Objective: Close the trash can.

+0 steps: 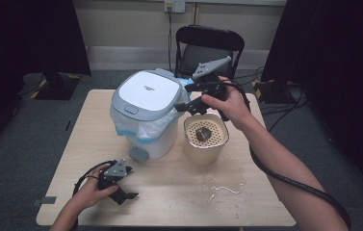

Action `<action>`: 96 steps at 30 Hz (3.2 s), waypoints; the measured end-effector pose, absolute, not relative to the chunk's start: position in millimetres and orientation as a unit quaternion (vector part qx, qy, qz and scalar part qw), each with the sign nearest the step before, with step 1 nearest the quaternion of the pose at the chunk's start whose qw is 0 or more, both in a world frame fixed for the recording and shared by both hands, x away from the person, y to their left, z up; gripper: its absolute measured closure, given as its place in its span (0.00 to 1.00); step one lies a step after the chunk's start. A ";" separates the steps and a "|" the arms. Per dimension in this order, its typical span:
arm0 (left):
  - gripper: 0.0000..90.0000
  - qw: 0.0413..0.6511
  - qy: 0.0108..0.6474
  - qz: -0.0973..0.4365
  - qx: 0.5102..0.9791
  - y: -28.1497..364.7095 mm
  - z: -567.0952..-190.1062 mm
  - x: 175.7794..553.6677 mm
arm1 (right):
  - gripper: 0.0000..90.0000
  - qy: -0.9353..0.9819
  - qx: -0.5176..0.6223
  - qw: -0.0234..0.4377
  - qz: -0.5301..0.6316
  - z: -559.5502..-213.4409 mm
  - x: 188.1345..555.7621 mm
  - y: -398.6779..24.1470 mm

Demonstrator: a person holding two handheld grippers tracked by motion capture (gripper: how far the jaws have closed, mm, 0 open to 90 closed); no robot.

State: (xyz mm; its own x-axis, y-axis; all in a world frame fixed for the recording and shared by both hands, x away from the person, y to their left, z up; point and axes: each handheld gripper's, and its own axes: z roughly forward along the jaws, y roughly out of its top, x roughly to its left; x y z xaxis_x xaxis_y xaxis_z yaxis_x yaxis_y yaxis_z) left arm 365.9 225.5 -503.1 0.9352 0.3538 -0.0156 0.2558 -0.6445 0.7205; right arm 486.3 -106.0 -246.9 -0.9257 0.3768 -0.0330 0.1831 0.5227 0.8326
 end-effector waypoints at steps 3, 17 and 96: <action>0.00 0.386 0.168 0.063 0.905 225.6 -502.9 365.8 | 0.16 0.867 0.160 0.105 0.460 -247.9 484.6 -110.6; 0.00 0.386 0.168 0.064 0.905 225.6 -502.9 365.8 | 0.16 0.870 0.165 0.100 0.455 -265.0 475.2 -126.2; 0.00 0.388 0.170 0.063 0.904 225.3 -503.5 365.5 | 0.16 0.884 0.168 0.064 0.431 -373.3 405.1 -202.5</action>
